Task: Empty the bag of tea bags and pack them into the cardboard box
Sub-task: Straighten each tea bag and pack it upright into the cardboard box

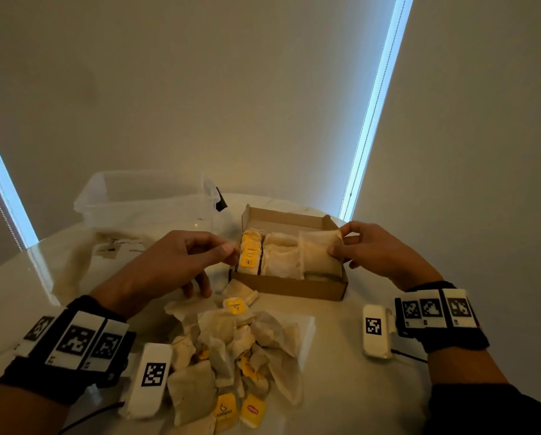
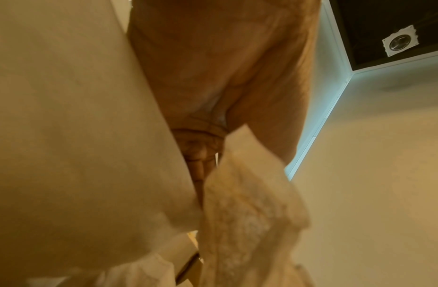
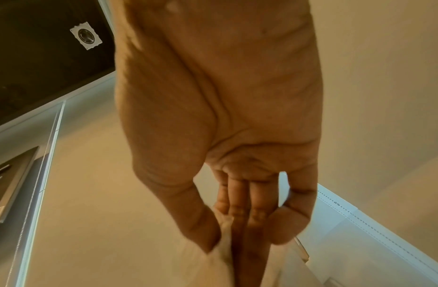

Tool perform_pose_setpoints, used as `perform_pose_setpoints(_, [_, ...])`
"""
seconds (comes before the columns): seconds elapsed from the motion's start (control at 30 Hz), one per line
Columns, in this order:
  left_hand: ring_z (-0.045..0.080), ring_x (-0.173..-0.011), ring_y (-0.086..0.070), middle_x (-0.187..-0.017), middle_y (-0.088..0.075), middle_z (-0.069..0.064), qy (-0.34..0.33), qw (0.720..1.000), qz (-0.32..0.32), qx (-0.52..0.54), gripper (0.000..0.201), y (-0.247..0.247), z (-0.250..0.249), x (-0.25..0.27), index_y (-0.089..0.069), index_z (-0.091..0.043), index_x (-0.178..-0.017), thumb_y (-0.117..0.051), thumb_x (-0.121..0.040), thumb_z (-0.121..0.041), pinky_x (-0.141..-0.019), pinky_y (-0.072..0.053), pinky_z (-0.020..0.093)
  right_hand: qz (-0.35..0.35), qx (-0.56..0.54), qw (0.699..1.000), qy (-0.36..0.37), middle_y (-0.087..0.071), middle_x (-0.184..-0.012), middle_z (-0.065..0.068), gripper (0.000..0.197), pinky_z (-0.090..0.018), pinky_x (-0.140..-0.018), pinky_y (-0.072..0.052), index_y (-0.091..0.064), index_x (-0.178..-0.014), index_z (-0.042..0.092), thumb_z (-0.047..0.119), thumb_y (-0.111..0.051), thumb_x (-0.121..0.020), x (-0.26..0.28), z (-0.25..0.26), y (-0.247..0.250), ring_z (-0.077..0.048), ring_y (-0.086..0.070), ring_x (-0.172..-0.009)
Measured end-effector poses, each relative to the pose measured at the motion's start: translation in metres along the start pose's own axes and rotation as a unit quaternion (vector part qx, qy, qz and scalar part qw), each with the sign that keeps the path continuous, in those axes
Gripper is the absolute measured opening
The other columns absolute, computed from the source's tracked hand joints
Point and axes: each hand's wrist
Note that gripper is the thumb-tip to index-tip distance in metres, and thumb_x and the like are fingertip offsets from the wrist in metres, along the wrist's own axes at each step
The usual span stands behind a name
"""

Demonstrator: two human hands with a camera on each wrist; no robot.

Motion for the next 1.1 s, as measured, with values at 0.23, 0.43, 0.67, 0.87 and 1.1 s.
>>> perform_pose_setpoints(0.23, [0.024, -0.068, -0.075, -0.112, -0.079, -0.017, 0.006, 1.000, 0.001, -0.001, 0.024, 0.000, -0.001, -0.001, -0.078, -0.028, -0.116, -0.059, -0.104, -0.038, -0.056, -0.057, 0.027, -0.140, -0.098, 0.985, 0.023, -0.075, -0.114, -0.007, 0.035, -0.028, -0.072, -0.056, -0.059, -0.131, 0.011, 0.017, -0.073, -0.099, -0.023, -0.004, 0.006, -0.019, -0.074, -0.097])
perform_pose_setpoints(0.43, [0.026, -0.068, -0.075, -0.114, -0.079, -0.017, 0.008, 1.000, 0.007, 0.002, 0.024, 0.000, 0.001, -0.001, -0.078, -0.027, -0.115, -0.060, -0.105, -0.037, -0.055, -0.056, 0.028, -0.111, -0.069, 0.991, -0.002, -0.074, -0.105, -0.003, 0.030, -0.031, -0.078, -0.057, -0.062, -0.122, 0.015, 0.018, -0.077, -0.096, -0.043, -0.005, 0.003, -0.014, -0.069, -0.091])
perform_pose_setpoints(0.67, [0.024, -0.068, -0.075, -0.115, -0.079, -0.017, 0.015, 1.000, 0.009, 0.000, 0.025, 0.000, 0.003, -0.003, -0.079, -0.026, -0.115, -0.059, -0.105, -0.036, -0.054, -0.056, 0.026, -0.077, -0.016, 0.997, -0.015, -0.075, -0.101, -0.004, 0.030, -0.028, -0.079, -0.050, -0.066, -0.121, 0.013, 0.018, -0.080, -0.094, -0.055, -0.003, -0.006, -0.016, -0.068, -0.088])
perform_pose_setpoints(0.87, [0.025, -0.068, -0.075, -0.116, -0.079, -0.014, 0.015, 1.000, 0.011, -0.004, 0.025, 0.000, 0.005, -0.005, -0.079, -0.026, -0.115, -0.059, -0.104, -0.036, -0.054, -0.056, 0.026, -0.065, -0.002, 0.998, -0.022, -0.072, -0.113, -0.005, 0.035, -0.023, -0.069, -0.048, -0.066, -0.122, 0.013, 0.009, -0.082, -0.091, -0.057, -0.004, -0.009, -0.013, -0.064, -0.086])
perform_pose_setpoints(1.1, [0.026, -0.069, -0.076, -0.116, -0.079, -0.015, 0.008, 1.000, 0.014, -0.004, 0.025, 0.001, 0.006, -0.003, -0.079, -0.028, -0.116, -0.060, -0.104, -0.038, -0.055, -0.056, 0.028, -0.123, 0.013, 0.992, 0.012, -0.069, -0.115, 0.000, 0.053, -0.033, -0.086, -0.048, -0.063, -0.128, 0.019, 0.024, -0.091, -0.084, -0.049, -0.004, -0.001, -0.021, -0.064, -0.106])
Point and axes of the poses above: each hand's wrist, its own x-axis away from the middle knuckle, its own y-axis out of the back of the hand, z = x × y
